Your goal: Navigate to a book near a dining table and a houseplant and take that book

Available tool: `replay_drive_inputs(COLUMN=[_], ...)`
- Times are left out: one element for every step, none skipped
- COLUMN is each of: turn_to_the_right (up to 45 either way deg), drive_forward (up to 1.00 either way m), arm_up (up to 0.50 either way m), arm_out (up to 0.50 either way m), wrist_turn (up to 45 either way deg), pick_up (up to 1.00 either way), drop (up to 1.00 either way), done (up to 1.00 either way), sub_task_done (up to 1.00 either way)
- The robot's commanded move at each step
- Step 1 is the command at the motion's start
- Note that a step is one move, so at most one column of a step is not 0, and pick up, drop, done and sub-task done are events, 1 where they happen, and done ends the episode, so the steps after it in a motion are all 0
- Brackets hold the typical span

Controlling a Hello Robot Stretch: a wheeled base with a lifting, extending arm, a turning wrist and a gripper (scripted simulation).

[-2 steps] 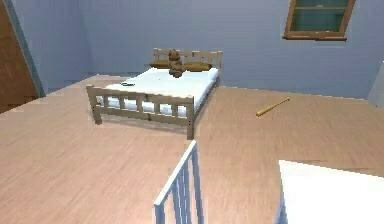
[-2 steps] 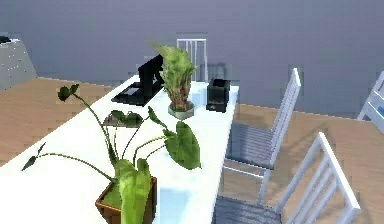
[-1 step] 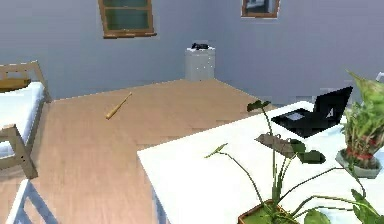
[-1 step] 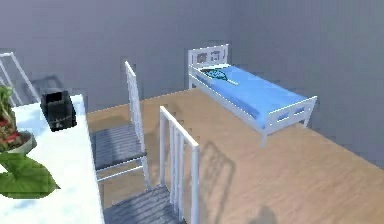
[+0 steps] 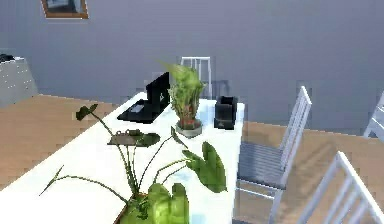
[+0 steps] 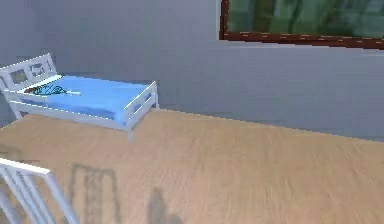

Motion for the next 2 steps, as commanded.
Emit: replay_drive_inputs(turn_to_the_right=[45.0,36.0], drive_forward=[0.0,0.0], arm_up=[0.0,0.0], arm_out=[0.0,0.0], wrist_turn=[0.0,0.0], pick_up=[0.0,0.0], drop=[0.0,0.0], done=[0.0,0.0], sub_task_done=[0.0,0.0])
